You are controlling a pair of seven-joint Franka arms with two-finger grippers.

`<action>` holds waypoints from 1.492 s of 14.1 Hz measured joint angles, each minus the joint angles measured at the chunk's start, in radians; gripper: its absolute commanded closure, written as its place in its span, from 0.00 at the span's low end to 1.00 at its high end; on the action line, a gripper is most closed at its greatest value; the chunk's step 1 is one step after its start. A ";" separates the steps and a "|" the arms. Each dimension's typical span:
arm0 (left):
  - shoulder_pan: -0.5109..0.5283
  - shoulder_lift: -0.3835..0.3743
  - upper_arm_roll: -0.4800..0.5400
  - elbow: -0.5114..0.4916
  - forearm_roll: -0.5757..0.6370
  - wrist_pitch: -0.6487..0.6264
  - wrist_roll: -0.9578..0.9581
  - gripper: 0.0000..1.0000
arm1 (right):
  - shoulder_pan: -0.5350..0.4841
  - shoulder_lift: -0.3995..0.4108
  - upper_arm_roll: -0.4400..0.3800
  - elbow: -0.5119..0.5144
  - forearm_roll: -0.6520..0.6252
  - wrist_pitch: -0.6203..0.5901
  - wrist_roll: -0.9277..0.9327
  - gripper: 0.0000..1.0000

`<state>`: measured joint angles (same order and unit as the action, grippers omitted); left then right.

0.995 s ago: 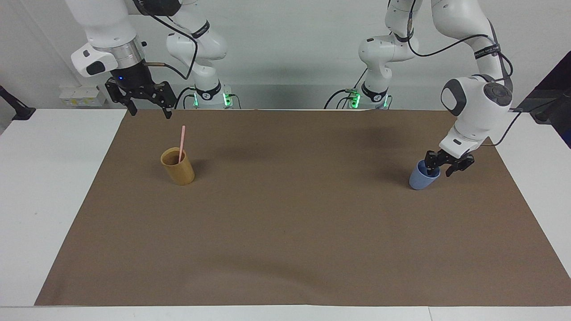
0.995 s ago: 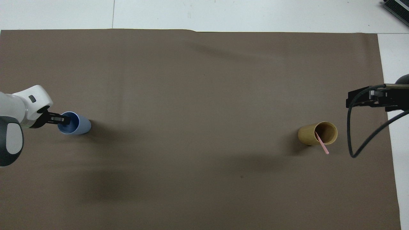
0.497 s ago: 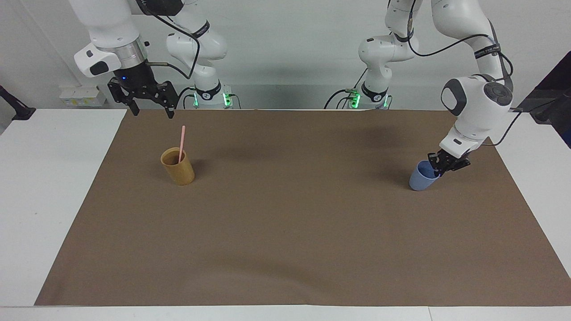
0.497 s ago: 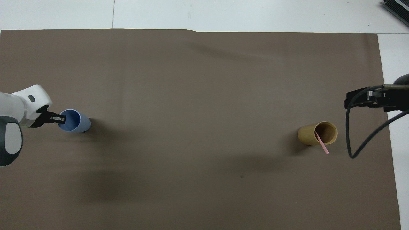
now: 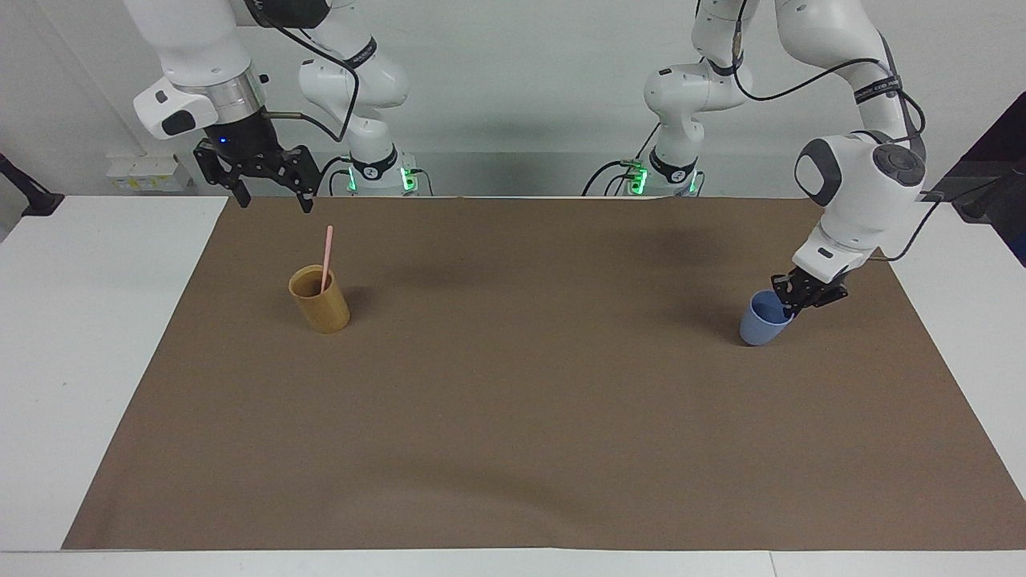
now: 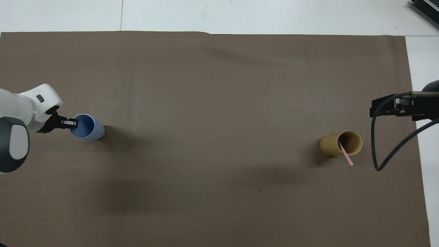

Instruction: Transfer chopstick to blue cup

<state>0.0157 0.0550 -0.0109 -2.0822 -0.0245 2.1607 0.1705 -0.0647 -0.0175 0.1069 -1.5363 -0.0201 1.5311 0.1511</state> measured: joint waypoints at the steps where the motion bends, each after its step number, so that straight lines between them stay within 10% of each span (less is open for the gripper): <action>1: -0.036 0.000 -0.002 0.002 -0.001 -0.008 -0.052 1.00 | 0.000 0.000 0.000 0.000 0.000 0.000 0.000 0.00; 10: -0.481 0.000 -0.014 0.013 -0.003 0.005 -0.629 1.00 | 0.000 -0.059 0.000 -0.116 0.000 0.020 0.000 0.00; 20: -0.517 0.040 -0.010 0.007 -0.003 0.078 -0.667 1.00 | 0.010 -0.184 0.001 -0.492 0.000 0.219 0.000 0.00; 21: -0.517 0.040 -0.010 0.007 -0.003 0.079 -0.668 0.80 | 0.015 -0.187 0.001 -0.513 0.000 0.221 0.000 0.00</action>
<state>-0.5013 0.0952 -0.0204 -2.0753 -0.0277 2.2392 -0.4970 -0.0501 -0.2049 0.1079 -2.0496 -0.0201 1.7519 0.1511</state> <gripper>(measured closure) 0.952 0.000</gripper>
